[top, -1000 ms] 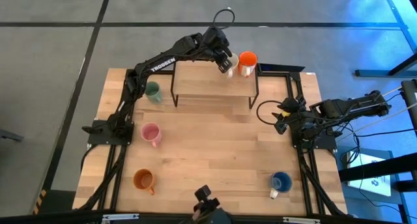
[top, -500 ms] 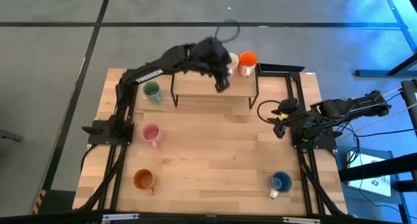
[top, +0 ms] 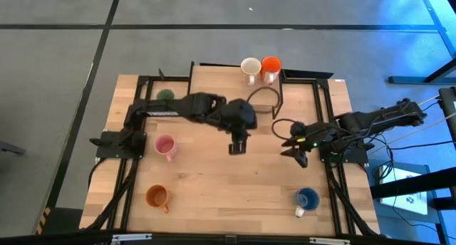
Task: Place coffee mugs
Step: Put the blue mug on the shelf
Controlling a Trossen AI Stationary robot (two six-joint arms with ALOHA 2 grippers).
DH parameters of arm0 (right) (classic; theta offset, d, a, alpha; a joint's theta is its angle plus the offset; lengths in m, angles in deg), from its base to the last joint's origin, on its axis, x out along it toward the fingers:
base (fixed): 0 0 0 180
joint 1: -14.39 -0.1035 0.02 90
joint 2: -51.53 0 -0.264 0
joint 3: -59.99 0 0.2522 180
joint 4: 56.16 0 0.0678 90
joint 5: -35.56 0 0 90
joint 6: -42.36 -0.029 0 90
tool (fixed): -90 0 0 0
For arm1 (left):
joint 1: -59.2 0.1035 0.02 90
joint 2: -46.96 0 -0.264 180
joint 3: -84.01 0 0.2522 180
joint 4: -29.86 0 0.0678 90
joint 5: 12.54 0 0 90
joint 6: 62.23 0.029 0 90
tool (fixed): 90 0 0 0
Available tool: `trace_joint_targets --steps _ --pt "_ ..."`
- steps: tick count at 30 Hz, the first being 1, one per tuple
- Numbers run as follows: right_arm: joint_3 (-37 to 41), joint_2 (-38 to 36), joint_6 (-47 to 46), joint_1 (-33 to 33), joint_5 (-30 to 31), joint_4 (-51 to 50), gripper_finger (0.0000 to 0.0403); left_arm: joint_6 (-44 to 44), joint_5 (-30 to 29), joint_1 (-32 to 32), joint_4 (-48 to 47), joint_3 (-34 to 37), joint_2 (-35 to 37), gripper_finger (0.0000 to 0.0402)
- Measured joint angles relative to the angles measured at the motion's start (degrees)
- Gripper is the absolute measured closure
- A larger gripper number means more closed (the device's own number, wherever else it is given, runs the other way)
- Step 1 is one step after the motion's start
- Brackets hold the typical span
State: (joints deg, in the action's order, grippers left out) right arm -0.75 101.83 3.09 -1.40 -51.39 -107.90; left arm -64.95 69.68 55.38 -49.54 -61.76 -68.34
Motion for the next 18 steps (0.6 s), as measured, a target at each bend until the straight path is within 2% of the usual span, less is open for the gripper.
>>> trace_joint_targets --steps 4,8,11,18 --pt "0.0 4.1 -4.2 -0.4 -4.3 2.9 0.0217 0.5 -0.5 -2.5 -3.4 0.1 0.3 0.0292" --pt "-1.4 8.3 -8.1 -2.9 -3.8 4.7 0.0217 0.9 -1.8 -5.2 -5.9 4.2 4.0 0.0292" --pt "-5.3 12.4 -9.6 -4.5 -1.8 3.6 0.0217 -0.7 -4.8 -7.9 -2.3 14.5 11.0 0.0292" --pt "-18.0 21.5 -15.3 -7.4 2.5 -5.8 0.0217 -5.5 -7.0 -13.3 19.2 45.5 31.2 0.0292"
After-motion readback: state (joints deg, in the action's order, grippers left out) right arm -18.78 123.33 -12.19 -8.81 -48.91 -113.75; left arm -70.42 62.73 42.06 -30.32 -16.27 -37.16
